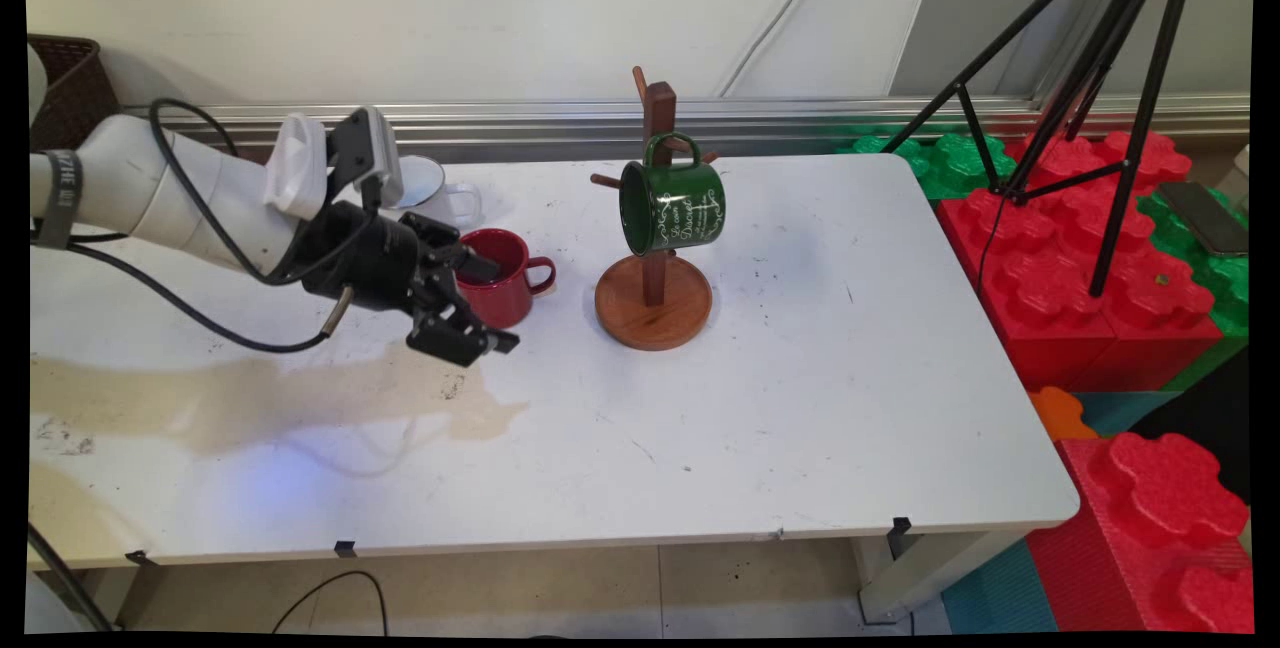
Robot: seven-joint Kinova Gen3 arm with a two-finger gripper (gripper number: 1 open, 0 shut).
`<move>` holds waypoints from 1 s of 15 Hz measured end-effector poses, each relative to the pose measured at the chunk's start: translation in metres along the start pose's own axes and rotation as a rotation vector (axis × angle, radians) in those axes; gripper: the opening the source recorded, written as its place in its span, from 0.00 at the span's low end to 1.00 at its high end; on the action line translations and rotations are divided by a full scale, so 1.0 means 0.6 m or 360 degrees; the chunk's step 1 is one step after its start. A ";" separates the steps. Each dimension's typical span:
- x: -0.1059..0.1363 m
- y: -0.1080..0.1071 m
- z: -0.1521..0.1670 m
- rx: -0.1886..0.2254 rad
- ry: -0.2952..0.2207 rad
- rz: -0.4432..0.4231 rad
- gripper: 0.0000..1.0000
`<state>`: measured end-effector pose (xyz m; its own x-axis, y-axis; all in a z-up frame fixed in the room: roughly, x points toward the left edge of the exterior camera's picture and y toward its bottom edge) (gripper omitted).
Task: Pick up the green mug from the rack
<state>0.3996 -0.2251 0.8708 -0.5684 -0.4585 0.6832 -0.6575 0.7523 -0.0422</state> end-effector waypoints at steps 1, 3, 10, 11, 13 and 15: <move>0.003 0.000 -0.003 0.0011 0.0017 -0.0017 1.00; 0.009 0.003 -0.012 0.0030 0.0056 -0.0055 1.00; 0.043 0.036 -0.033 0.0057 0.0166 -0.0185 1.00; 0.049 0.040 -0.033 0.0064 0.0185 -0.0217 1.00; 0.064 0.046 -0.029 0.0070 0.0230 -0.0267 1.00; 0.082 0.049 -0.023 0.0077 0.0277 -0.0312 1.00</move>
<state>0.3593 -0.2192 0.9134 -0.3371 -0.5016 0.7967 -0.7717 0.6320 0.0714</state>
